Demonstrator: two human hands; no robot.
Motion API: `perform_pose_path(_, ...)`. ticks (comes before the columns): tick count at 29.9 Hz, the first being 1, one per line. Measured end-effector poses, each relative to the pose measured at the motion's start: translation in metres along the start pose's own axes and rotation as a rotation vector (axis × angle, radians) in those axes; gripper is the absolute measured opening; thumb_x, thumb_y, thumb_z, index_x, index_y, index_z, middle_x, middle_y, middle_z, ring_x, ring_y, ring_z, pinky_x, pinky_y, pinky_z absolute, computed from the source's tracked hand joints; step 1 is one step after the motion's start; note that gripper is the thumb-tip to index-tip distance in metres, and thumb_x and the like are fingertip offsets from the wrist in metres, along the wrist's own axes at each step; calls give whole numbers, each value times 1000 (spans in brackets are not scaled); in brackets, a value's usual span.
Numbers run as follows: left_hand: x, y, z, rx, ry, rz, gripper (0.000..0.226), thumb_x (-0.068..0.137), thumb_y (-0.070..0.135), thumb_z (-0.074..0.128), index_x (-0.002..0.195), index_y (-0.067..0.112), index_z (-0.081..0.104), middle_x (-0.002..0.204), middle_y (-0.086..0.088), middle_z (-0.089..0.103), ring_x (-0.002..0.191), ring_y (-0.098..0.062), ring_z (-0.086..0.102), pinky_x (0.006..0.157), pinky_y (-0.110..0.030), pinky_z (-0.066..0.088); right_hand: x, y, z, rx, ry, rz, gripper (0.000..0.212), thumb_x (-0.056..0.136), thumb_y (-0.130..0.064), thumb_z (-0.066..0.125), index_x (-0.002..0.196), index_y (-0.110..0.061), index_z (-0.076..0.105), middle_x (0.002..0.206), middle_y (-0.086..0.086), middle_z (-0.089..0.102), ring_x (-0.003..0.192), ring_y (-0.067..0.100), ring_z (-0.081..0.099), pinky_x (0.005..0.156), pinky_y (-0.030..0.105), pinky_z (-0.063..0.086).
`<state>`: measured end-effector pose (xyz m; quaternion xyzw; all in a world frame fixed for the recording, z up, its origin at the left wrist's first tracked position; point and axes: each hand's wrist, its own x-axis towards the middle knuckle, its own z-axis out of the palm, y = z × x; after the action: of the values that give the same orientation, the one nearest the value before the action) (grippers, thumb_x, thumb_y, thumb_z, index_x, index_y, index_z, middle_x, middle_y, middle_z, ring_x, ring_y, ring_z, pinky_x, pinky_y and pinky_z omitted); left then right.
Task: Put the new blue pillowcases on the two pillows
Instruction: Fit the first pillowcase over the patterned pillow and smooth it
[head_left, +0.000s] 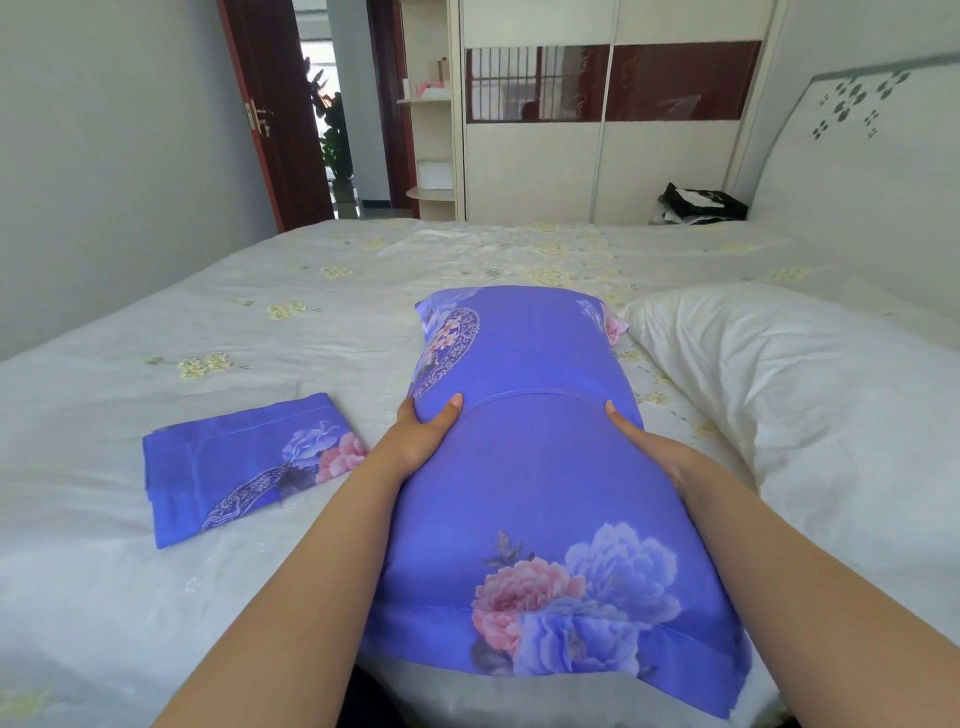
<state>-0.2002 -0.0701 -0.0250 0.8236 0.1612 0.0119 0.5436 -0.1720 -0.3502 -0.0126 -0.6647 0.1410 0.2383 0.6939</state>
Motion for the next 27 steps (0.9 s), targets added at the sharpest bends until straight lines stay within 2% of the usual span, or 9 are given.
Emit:
perform_pose_path(3,1,-1,-13,-39,28,-34,81,82,71,44,144,22,31,139,3,47,124,-21,49,97,-30,37,21,-26,20,197,182,-111,71,87,-50,57,138,-5,39,135,12,48,124,33,48,106,41,39)
perform_pose_path(6,4,-14,-35,-42,95,-55,76,86,72,31,140,19,39,138,-1,48,127,-24,45,98,-32,33,13,-66,70,-264,275,-392,31,76,-34,76,83,-8,62,85,8,65,73,24,59,54,12,46)
perform_pose_path(8,5,-18,-43,-53,212,4,60,94,59,32,132,16,47,126,1,54,120,-23,50,94,-32,36,-1,-102,104,-546,309,-645,31,82,-22,70,63,-14,48,66,4,51,69,23,50,45,19,37)
perform_pose_path(11,7,-25,-66,-55,368,82,36,99,36,37,122,13,52,111,4,59,89,-7,61,77,-25,37,-11,-151,175,-918,396,-975,14,86,-23,59,89,-9,61,95,14,62,90,31,58,67,30,42)
perform_pose_path(14,12,-42,-80,-63,459,117,29,99,27,43,120,9,51,116,3,57,55,15,58,58,-6,40,-17,-186,241,-1305,516,-1275,23,89,-18,48,107,-9,58,107,16,63,97,37,59,67,34,37)
perform_pose_path(17,19,-62,-80,137,569,176,32,97,27,46,124,13,53,120,-2,56,91,-2,64,77,-14,44,-6,-211,299,-1513,624,-1477,31,88,-3,44,116,-8,55,112,17,60,100,37,58,67,37,35)
perform_pose_path(19,28,-71,-78,353,646,257,32,94,27,50,124,17,56,122,-3,57,110,-24,51,89,-34,40,16,-212,340,-1572,665,-1378,46,89,-6,47,135,-9,41,122,15,53,111,33,52,82,40,38)
perform_pose_path(22,40,-78,-87,480,723,313,32,91,30,50,119,19,60,119,-2,58,109,-27,50,90,-39,41,65,-183,404,-1547,497,-1063,79,90,-25,55,151,-15,6,138,14,38,127,28,39,109,49,21)
perform_pose_path(27,54,-103,-105,668,608,76,50,91,42,45,137,22,43,150,-5,34,139,-28,27,112,-45,21,129,-106,428,-1605,13,-815,80,92,-41,52,151,-25,0,148,16,27,135,33,31,110,52,19)
